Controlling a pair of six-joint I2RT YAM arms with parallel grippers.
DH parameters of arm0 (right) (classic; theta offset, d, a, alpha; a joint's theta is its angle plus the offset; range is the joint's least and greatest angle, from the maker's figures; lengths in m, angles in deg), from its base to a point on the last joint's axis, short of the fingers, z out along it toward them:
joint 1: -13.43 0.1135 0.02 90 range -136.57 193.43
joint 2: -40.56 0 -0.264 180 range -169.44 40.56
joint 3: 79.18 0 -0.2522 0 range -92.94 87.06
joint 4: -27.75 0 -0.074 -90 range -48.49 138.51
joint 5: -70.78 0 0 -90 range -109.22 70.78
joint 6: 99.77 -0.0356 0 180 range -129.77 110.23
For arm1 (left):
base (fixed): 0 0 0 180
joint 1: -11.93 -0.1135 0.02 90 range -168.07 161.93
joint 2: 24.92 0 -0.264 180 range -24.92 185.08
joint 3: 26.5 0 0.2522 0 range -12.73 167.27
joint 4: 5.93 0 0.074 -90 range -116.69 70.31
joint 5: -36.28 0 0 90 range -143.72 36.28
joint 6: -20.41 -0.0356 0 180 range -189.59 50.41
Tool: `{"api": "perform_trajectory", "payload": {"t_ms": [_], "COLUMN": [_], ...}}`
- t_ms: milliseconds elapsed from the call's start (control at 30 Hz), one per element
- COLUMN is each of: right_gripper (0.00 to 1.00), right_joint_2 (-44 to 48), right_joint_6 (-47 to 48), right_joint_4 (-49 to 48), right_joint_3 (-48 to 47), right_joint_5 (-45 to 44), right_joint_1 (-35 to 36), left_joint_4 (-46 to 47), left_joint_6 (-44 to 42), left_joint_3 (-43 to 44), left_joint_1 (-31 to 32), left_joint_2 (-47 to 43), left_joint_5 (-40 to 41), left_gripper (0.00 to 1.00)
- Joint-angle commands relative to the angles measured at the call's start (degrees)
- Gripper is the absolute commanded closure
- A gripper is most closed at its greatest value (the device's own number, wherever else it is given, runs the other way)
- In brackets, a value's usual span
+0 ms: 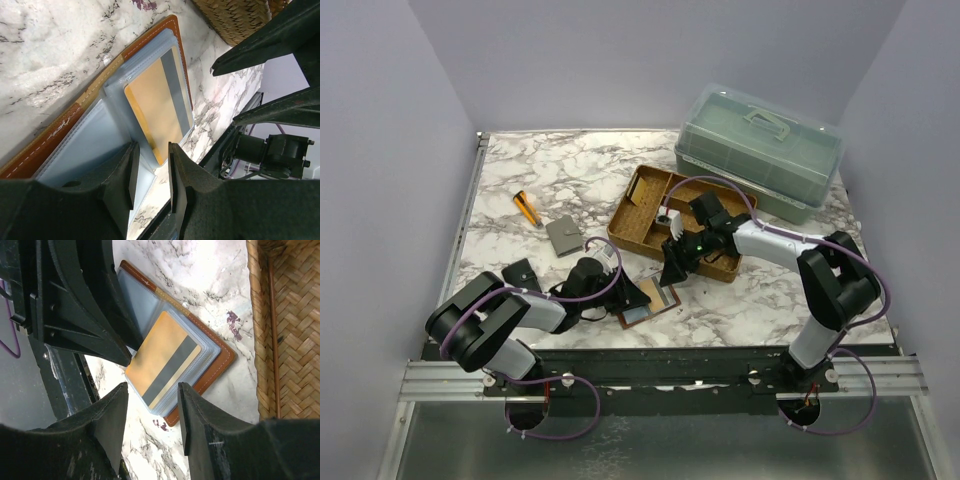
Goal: Take the credit cards out of the card holder
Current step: Place the card holder at the center of the board.
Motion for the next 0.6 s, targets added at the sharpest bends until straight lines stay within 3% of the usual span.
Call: {"api": "perform_trajectory", "payload": {"t_ms": [0,567], "right_gripper": [0.51,0.55], "right_joint_2": [-1.0,-6.2], "right_joint_6": [-4.1,-6.0], "right_joint_4": [-3.0,-3.1], "right_joint_3": [2.1,1.3], "right_joint_5": [-1.6,-1.2], "right_joint_1": [-0.2,0.8], "left_joint_4": [-1.2,0.3], "left_joint_6": [-0.5,-0.4], "left_joint_3": [-1.0,-1.5], "left_joint_1": [-0.4,-0.4], "left_joint_2": [-0.2,0.4], "left_joint_5": [2.1,1.8], "left_gripper": [0.64,0.64]}}
